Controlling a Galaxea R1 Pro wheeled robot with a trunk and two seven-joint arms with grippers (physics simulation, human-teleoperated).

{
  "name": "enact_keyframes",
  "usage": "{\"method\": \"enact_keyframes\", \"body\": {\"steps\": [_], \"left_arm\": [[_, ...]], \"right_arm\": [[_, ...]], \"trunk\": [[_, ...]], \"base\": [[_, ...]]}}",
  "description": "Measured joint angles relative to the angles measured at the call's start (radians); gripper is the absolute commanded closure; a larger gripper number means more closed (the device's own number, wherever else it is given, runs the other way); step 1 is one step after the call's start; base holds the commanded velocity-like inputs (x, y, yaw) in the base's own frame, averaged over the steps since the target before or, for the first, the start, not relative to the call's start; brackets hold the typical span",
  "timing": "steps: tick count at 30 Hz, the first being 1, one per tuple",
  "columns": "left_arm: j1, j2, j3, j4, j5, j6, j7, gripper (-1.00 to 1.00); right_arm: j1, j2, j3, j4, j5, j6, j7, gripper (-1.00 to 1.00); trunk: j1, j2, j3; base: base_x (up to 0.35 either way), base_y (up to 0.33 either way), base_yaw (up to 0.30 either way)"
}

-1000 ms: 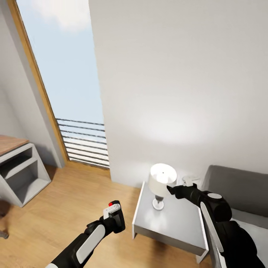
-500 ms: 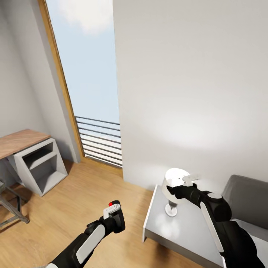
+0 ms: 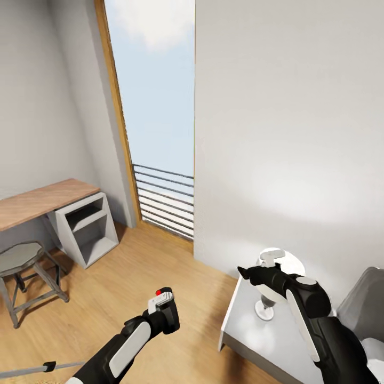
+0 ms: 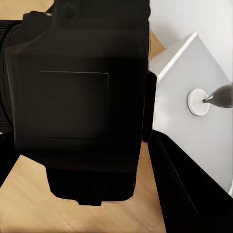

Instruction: Attach the digital camera to the camera tripod in the bedroom.

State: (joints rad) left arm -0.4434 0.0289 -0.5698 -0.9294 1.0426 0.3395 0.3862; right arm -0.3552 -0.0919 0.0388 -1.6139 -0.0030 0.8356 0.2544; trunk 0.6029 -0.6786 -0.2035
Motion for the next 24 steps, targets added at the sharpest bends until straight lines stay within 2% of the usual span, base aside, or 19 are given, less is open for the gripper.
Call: {"method": "enact_keyframes", "body": {"steps": [8, 24], "left_arm": [[0.0, 0.001, 0.0, 0.0, 0.0, 0.0, 0.0, 1.0], [0.0, -0.001, 0.0, 0.0, -0.001, 0.0, 0.0, 1.0]], "right_arm": [[0.0, -0.001, 0.017, 0.0, 0.0, 0.0, 0.0, -1.0], [0.0, -0.001, 0.023, 0.0, 0.0, 0.0, 0.0, -1.0]], "trunk": [[0.0, 0.0, 0.0], [0.0, 0.0, 0.0]], "base": [[0.213, 0.0, 0.274], [0.309, -0.003, 0.275]]}}
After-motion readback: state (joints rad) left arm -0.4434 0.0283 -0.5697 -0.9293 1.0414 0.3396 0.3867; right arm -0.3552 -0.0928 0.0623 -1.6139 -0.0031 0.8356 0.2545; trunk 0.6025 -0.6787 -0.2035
